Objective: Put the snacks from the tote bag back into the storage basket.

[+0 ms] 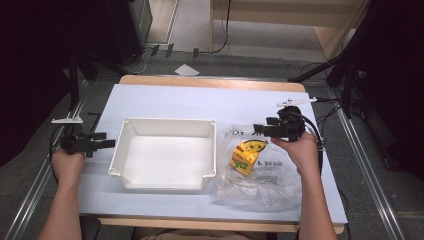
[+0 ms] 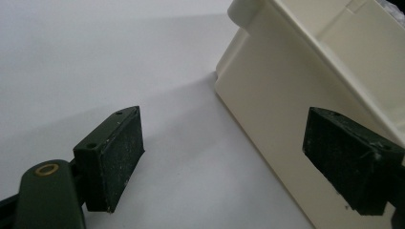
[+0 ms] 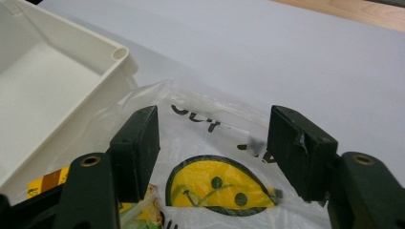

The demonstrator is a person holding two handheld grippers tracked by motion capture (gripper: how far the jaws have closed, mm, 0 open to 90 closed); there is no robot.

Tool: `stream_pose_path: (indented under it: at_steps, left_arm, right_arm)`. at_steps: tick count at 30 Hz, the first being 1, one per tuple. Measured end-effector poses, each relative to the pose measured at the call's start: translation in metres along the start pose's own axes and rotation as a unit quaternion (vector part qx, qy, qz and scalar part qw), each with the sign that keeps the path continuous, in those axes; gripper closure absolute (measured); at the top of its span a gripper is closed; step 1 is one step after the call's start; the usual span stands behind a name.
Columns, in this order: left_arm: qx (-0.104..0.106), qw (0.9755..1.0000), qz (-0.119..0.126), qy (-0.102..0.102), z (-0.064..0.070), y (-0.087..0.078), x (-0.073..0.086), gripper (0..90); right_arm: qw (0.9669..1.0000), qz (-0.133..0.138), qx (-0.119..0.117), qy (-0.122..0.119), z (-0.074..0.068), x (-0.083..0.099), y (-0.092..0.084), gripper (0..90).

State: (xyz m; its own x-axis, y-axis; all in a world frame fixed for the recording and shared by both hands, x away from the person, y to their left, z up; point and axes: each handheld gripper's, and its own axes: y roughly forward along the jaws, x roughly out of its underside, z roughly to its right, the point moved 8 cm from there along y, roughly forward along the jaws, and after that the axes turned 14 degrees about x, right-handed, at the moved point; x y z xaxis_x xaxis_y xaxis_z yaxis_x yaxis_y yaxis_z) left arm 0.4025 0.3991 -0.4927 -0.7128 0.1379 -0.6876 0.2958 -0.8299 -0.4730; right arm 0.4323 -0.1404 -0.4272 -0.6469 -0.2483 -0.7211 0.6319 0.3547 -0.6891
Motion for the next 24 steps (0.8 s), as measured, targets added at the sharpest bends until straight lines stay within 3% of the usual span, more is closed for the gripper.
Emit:
stream_pose_path:
  at_steps: [4,6,18,24]
  left_arm:
    - [0.0,1.0,0.004,0.0,0.0019,-0.0013,0.0002,14.8]
    - [-0.002,1.0,0.005,0.001,0.0024,-0.0026,0.0006,14.8]
    - [-0.002,1.0,0.002,0.0,0.0034,-0.0028,0.0015,14.8]
    - [0.002,1.0,0.002,0.005,0.004,-0.0007,-0.0013,14.8]
  right_arm:
    - [1.0,-0.003,-0.008,-0.002,-0.001,-0.0002,-0.0007,39.9]
    - [0.9998,0.004,-0.005,-0.018,-0.0008,-0.0008,-0.0013,43.9]
    - [0.9998,-0.004,-0.013,-0.014,0.0,-0.0014,-0.0066,46.5]
    - [0.9994,-0.015,-0.021,-0.025,-0.0057,0.0015,-0.008,49.7]
